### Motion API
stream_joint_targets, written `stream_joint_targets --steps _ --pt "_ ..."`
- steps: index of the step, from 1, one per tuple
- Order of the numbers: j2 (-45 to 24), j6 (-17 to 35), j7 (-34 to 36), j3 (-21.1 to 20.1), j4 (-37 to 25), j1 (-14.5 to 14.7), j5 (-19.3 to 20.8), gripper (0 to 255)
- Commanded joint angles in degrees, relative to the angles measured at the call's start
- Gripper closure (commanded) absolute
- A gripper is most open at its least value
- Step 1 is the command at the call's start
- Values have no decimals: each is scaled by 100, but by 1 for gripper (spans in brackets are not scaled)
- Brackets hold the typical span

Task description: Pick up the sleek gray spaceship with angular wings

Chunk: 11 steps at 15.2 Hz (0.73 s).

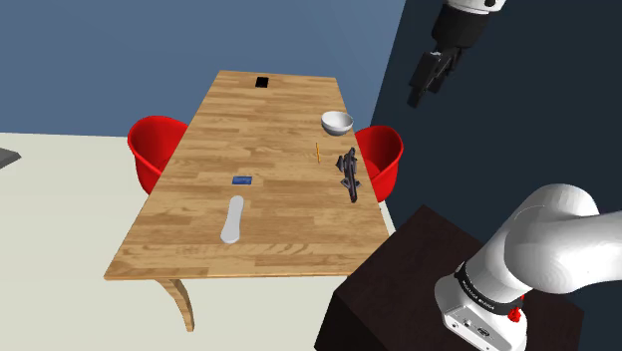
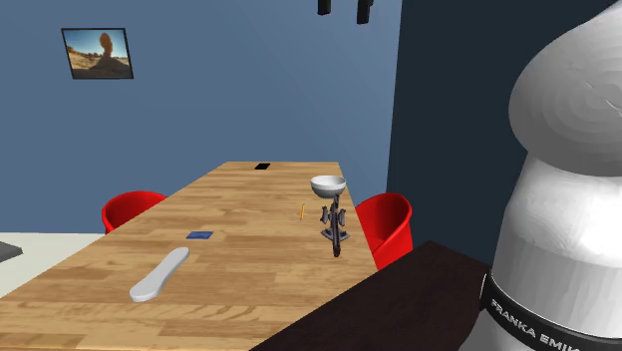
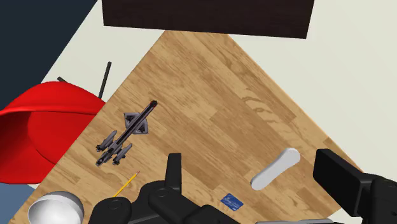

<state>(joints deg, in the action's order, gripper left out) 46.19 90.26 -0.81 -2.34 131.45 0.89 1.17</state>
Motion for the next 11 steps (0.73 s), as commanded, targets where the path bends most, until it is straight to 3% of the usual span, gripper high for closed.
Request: stream_joint_targets --steps 1,11 --pt "0 0 0 0 0 0 0 0" --pt "-1061 1915 205 439 824 -385 -23 0"
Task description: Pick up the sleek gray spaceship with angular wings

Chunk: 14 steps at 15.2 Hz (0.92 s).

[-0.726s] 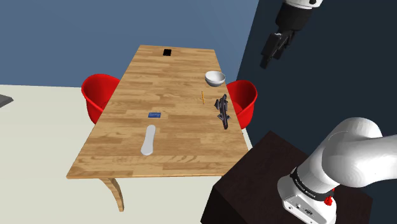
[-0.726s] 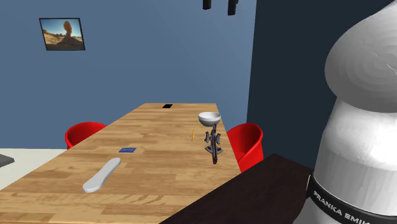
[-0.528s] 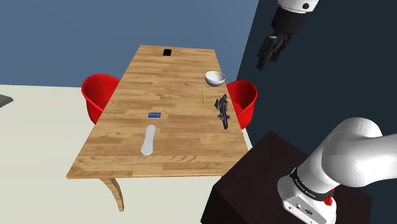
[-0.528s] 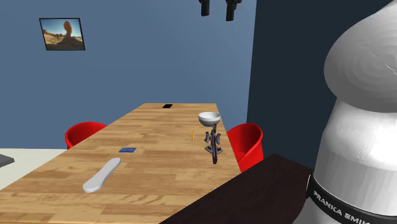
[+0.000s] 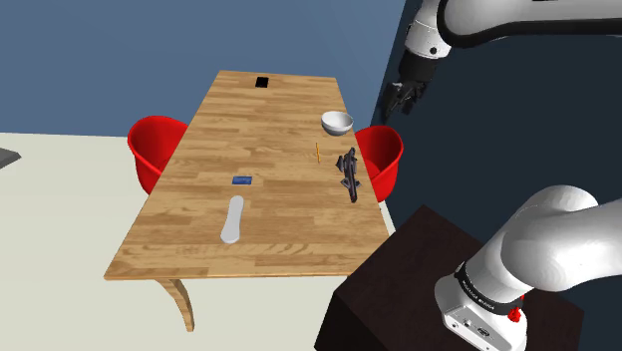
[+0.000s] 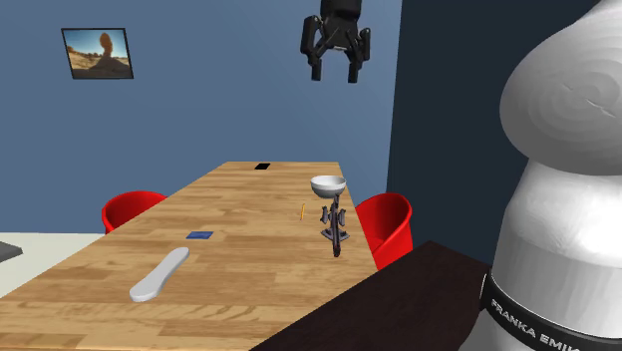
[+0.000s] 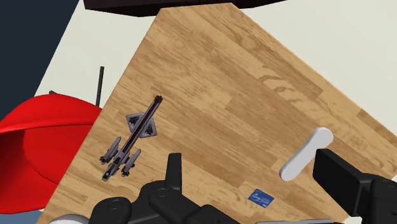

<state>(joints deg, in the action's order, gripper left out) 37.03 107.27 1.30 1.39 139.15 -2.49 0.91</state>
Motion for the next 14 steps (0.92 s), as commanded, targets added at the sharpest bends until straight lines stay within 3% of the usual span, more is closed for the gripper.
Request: stream_joint_targets --steps 1,8,14 --pt "-290 406 9 112 99 -80 -8 0" --pt "-1471 1712 48 445 217 -266 -171 0" --pt "-2667 2713 -69 742 39 -347 -534 0"
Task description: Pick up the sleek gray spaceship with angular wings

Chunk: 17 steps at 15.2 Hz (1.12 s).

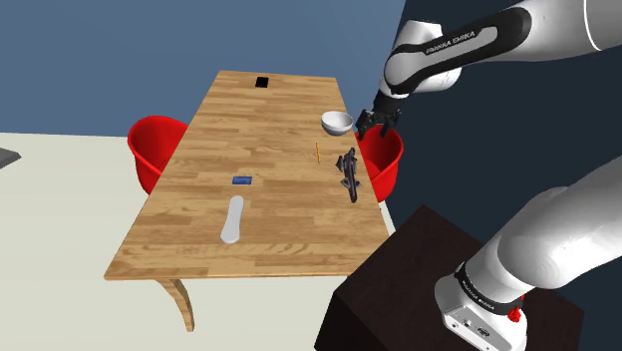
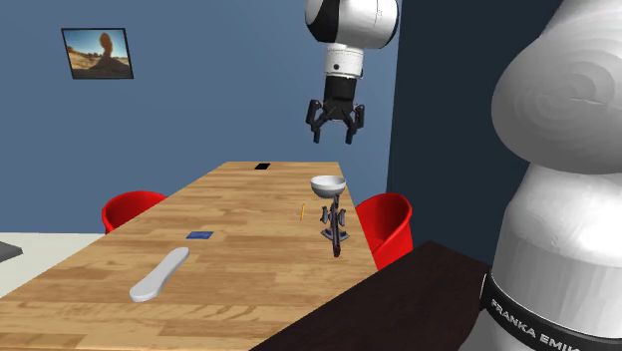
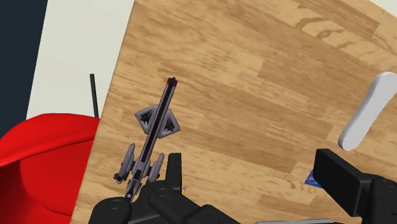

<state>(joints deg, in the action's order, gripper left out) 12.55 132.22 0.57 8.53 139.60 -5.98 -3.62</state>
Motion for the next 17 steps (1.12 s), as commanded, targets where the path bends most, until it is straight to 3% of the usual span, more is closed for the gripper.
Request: stream_joint_targets --steps 1,9,17 --pt "-430 367 -36 74 -59 -7 -172 0" --pt "-2183 1303 -586 248 -751 -196 -1249 0" --pt "-3937 1782 -1120 -26 -1863 -764 -2359 0"
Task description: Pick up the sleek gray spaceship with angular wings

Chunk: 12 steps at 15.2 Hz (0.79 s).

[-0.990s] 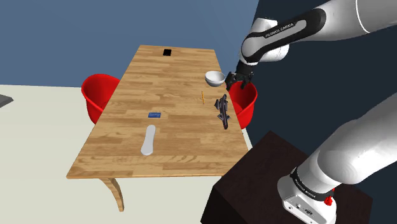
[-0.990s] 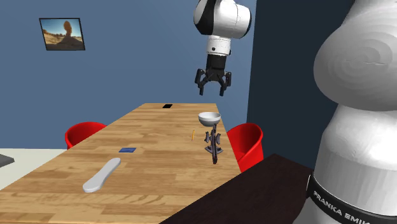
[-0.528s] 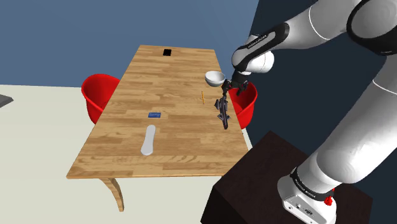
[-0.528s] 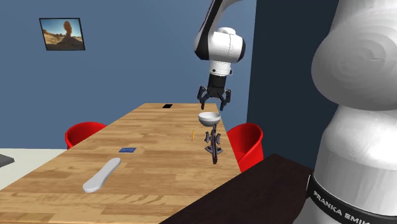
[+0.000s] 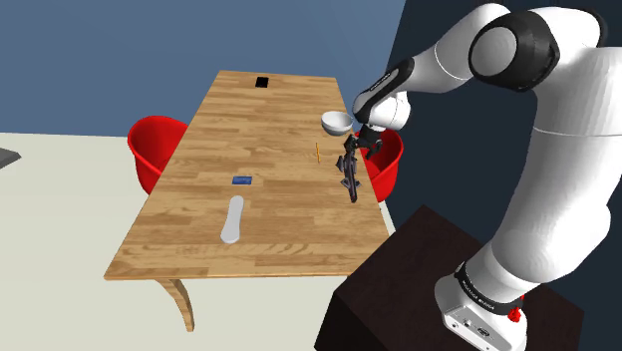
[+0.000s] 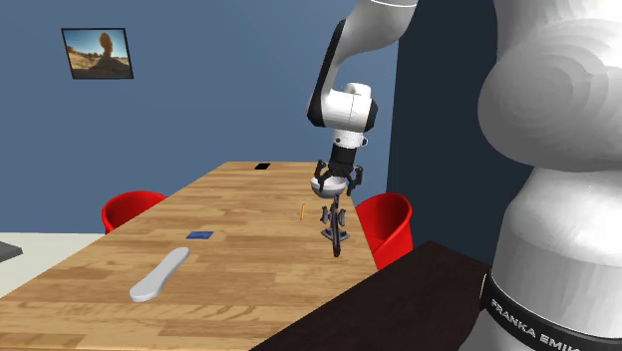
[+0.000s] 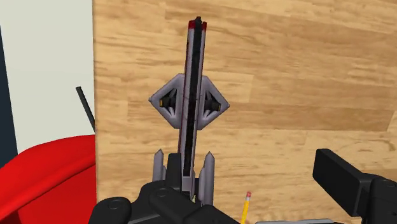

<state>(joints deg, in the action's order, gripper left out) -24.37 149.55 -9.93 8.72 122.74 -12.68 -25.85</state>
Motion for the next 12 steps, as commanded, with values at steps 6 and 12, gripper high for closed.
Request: stream_joint_targets --steps 6,12 --pt "-1389 188 -199 -273 -1113 -524 -598 0" --pt "-1809 435 -358 -419 -1290 -631 -734 0"
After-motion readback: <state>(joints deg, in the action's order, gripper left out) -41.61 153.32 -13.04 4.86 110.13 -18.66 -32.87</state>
